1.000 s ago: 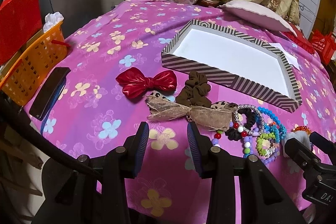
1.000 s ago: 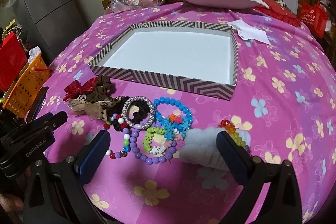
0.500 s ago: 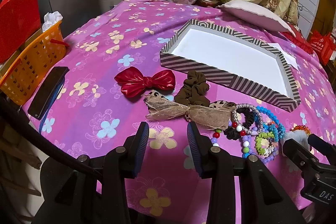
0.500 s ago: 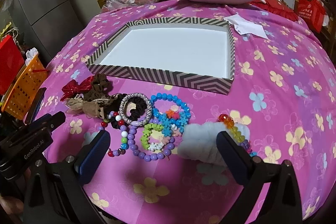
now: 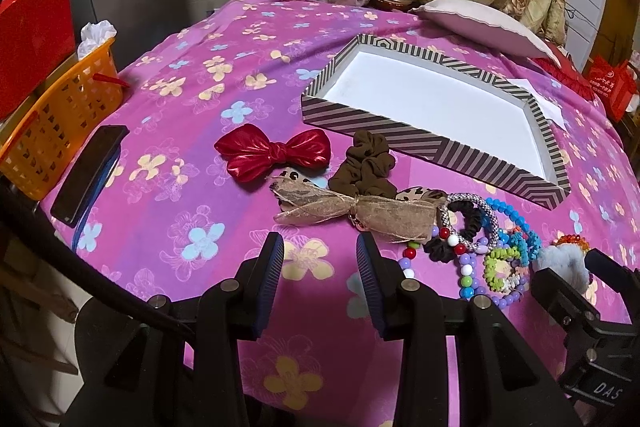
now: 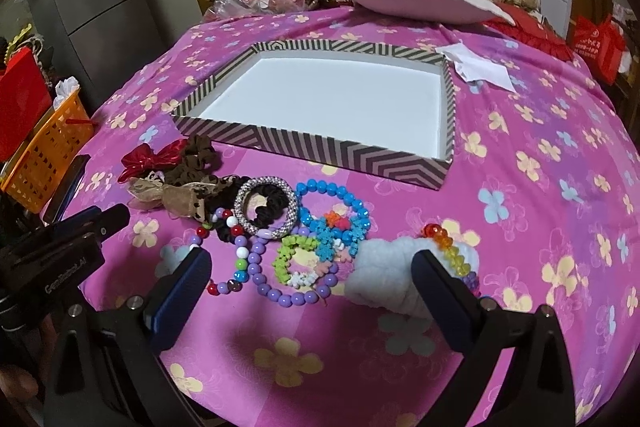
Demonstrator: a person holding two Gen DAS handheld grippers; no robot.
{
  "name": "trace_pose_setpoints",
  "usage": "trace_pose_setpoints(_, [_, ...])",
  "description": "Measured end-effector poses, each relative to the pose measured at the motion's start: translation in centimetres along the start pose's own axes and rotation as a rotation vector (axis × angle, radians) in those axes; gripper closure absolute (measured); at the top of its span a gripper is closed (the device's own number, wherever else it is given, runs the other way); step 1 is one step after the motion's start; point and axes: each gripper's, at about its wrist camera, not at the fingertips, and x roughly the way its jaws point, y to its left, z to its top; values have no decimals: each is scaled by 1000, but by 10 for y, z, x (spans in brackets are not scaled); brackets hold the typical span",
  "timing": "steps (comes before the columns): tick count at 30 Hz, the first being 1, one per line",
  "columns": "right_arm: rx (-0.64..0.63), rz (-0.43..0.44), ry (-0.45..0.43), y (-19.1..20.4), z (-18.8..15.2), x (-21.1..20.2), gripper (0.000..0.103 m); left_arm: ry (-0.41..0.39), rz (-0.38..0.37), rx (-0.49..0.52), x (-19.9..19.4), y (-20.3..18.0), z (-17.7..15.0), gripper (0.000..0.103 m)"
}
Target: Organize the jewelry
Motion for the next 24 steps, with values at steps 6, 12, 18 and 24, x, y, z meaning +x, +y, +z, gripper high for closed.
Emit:
trace_pose_setpoints(6, [6,25,-29,1,1,-3,1,0,-1,-5,0,2,-1,44])
trace_pose_setpoints(12, [-23,27,-16,6,0,-1,1,4,-5,-7,1,4,-1,44])
trace_pose_setpoints(18, [-31,33,1,8,0,1,1,11,-7,-13,3,6,-2,44])
trace_pose_setpoints(24, [-31,35,17,8,-2,3,1,16,-9,-15,4,6,-3,44])
